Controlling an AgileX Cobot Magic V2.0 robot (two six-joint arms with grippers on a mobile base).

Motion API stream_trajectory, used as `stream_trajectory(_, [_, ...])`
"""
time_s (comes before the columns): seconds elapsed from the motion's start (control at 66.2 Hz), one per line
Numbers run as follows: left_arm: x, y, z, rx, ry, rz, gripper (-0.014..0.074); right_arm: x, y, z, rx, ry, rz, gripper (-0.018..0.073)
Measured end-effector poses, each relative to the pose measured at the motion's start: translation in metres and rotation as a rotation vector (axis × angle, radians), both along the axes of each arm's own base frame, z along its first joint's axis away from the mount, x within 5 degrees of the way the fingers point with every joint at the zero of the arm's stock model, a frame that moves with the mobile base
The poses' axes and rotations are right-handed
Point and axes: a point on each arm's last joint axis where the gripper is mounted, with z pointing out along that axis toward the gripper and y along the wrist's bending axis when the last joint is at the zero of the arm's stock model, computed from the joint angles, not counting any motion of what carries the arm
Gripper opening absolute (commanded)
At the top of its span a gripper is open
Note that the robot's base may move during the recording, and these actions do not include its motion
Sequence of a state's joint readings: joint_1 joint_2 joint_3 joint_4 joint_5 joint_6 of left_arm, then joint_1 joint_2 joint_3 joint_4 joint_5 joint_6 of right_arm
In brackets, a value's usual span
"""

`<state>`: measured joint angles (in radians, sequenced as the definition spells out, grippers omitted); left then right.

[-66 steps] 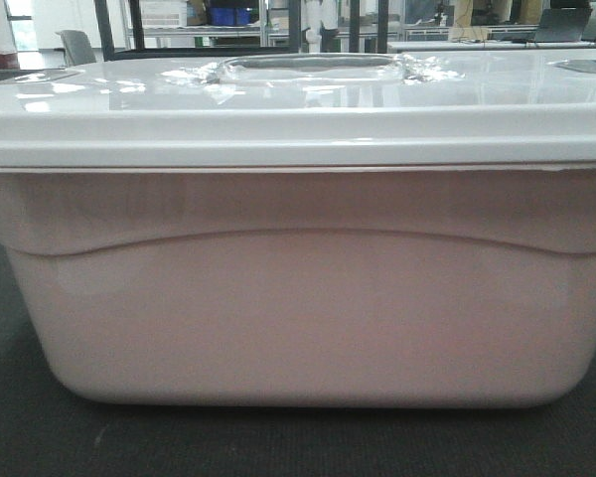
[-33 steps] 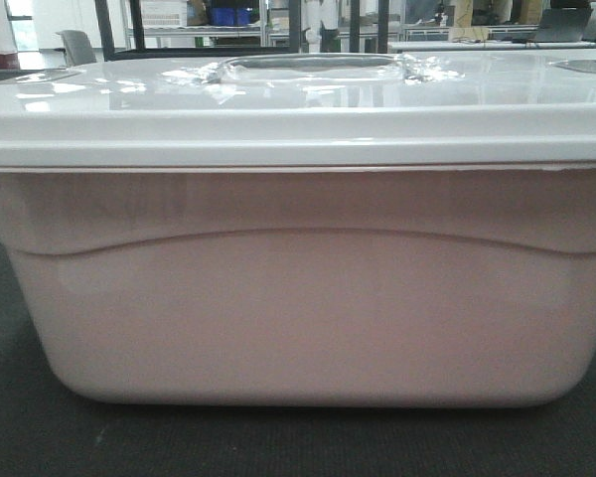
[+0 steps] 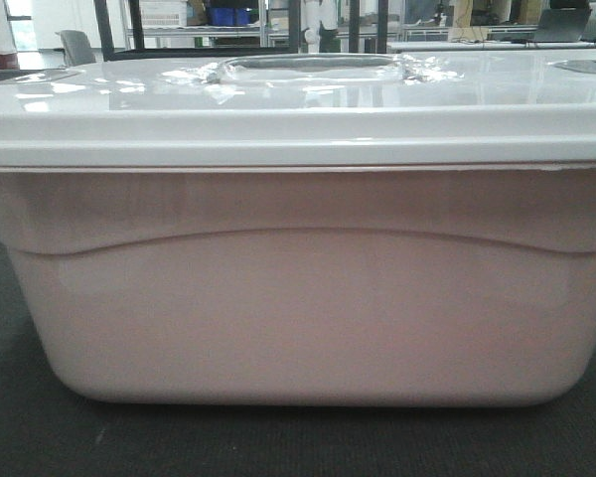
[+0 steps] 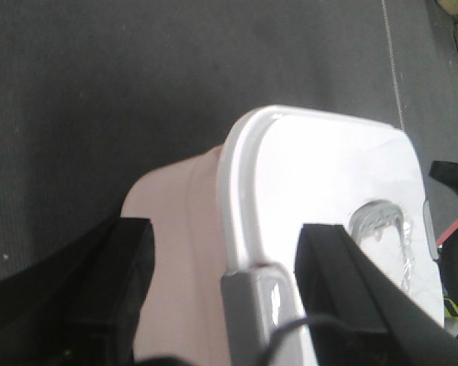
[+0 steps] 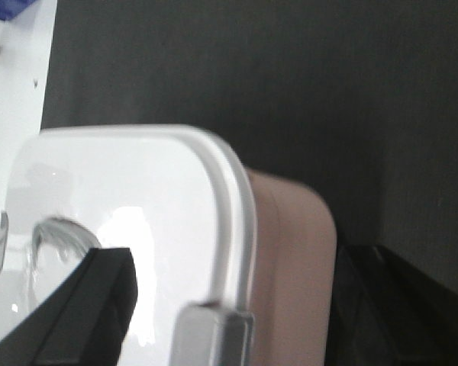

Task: Grab white bin and place on right shelf
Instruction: 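Close both grippers on the lid rims at the bin's two ends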

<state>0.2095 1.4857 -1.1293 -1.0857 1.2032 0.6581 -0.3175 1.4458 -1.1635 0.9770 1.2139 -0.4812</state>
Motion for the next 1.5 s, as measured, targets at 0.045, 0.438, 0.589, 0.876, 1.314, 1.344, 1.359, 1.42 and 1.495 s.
stream_trajectory(0.045, [-0.002,0.0,-0.006,-0.002,0.017,-0.004,0.0313,-0.003,0.002,-0.009,0.01,0.023,0.008,0.0624])
stream_trajectory(0.438, [-0.017,-0.011,-0.029,-0.038,0.074,-0.031,0.0313,-0.036,0.013,-0.026,0.026,0.05,0.025,0.0624])
stream_trajectory(0.589, [-0.02,-0.031,-0.029,-0.035,0.071,-0.103,0.0313,-0.042,0.019,-0.03,0.033,0.058,0.038,0.0624])
stream_trajectory(0.876, [-0.021,-0.034,-0.029,-0.03,0.071,-0.117,0.0313,-0.043,0.042,-0.031,0.059,0.04,0.128,0.0624])
stream_trajectory(1.314, [-0.021,-0.034,-0.029,-0.026,0.072,-0.119,0.0313,-0.044,0.058,-0.031,0.049,0.035,0.191,0.0624])
stream_trajectory(1.344, [-0.021,-0.034,-0.029,-0.026,0.072,-0.119,0.0313,-0.044,0.058,-0.031,0.049,0.035,0.191,0.0624])
stream_trajectory(1.359, [-0.021,-0.034,-0.029,-0.024,0.072,-0.119,0.0313,-0.044,0.058,-0.031,0.049,0.035,0.191,0.0624])
stream_trajectory(1.42, [-0.022,-0.033,-0.03,-0.02,0.073,-0.121,0.0313,-0.044,0.058,-0.031,0.048,0.035,0.193,0.0624])
stream_trajectory(1.495, [-0.022,-0.033,-0.03,-0.012,0.074,-0.124,0.0313,-0.044,0.058,-0.032,0.042,0.033,0.188,0.0624])
